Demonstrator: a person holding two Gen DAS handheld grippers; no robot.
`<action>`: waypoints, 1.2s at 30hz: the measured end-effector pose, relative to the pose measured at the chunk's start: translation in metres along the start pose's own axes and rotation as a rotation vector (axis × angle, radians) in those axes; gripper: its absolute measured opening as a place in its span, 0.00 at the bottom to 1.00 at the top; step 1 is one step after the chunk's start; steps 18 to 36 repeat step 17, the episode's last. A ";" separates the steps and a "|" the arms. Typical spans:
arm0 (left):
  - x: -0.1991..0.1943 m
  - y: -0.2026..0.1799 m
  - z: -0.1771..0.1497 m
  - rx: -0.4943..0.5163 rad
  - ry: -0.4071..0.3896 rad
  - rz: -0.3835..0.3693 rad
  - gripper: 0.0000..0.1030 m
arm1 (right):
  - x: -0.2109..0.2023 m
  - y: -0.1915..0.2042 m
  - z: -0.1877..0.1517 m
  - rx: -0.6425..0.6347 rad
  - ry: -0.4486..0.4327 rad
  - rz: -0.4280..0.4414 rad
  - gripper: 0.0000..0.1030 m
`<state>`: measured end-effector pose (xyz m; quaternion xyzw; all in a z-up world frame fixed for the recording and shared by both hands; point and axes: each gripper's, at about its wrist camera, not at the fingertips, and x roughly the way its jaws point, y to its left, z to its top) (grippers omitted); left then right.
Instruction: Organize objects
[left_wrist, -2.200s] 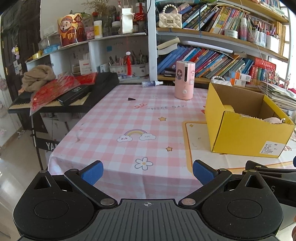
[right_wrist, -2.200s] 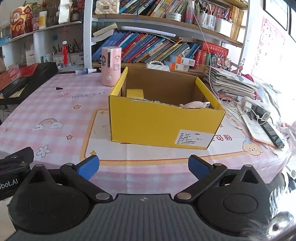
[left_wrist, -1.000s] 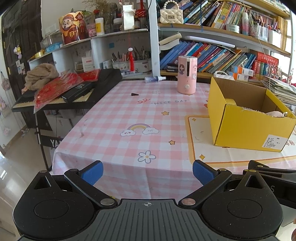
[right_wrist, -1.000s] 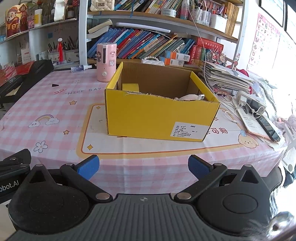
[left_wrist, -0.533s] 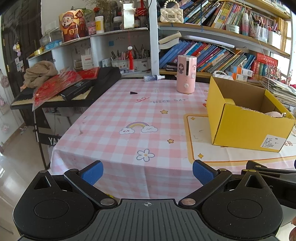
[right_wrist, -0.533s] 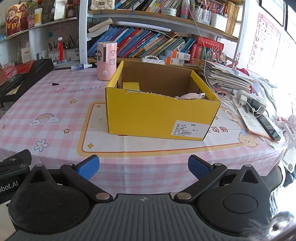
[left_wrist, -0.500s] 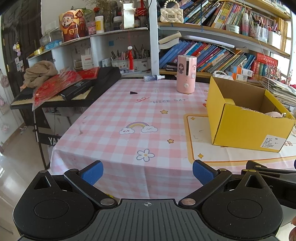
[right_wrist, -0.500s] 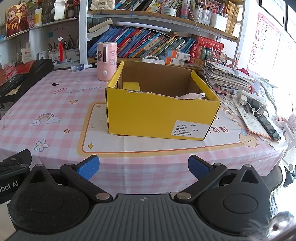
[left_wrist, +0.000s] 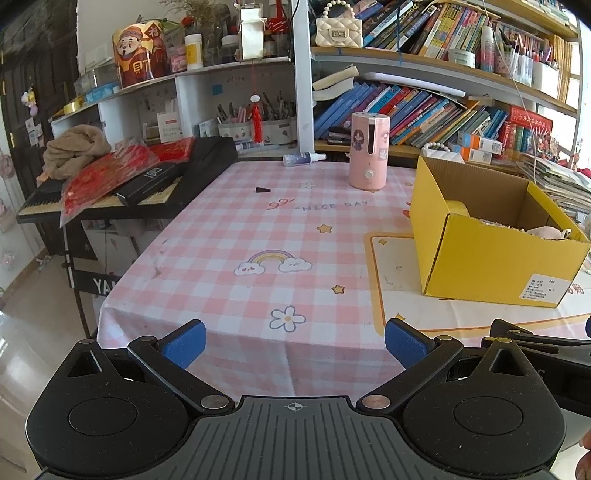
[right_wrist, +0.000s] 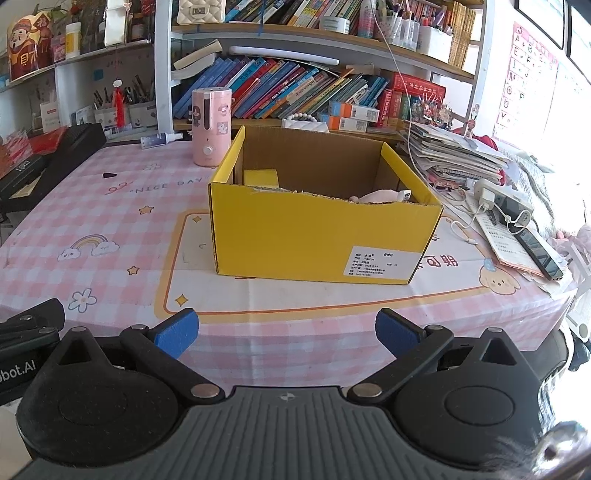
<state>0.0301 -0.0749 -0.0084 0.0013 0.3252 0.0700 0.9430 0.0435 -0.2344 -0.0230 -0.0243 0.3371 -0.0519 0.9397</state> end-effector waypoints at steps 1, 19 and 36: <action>0.001 0.000 0.000 0.000 0.000 0.000 1.00 | 0.000 0.000 0.000 0.000 0.000 0.000 1.00; 0.013 0.000 0.002 -0.002 0.014 -0.015 1.00 | 0.013 0.001 0.004 0.001 0.016 -0.005 1.00; 0.013 0.000 0.002 -0.002 0.014 -0.015 1.00 | 0.013 0.001 0.004 0.001 0.016 -0.005 1.00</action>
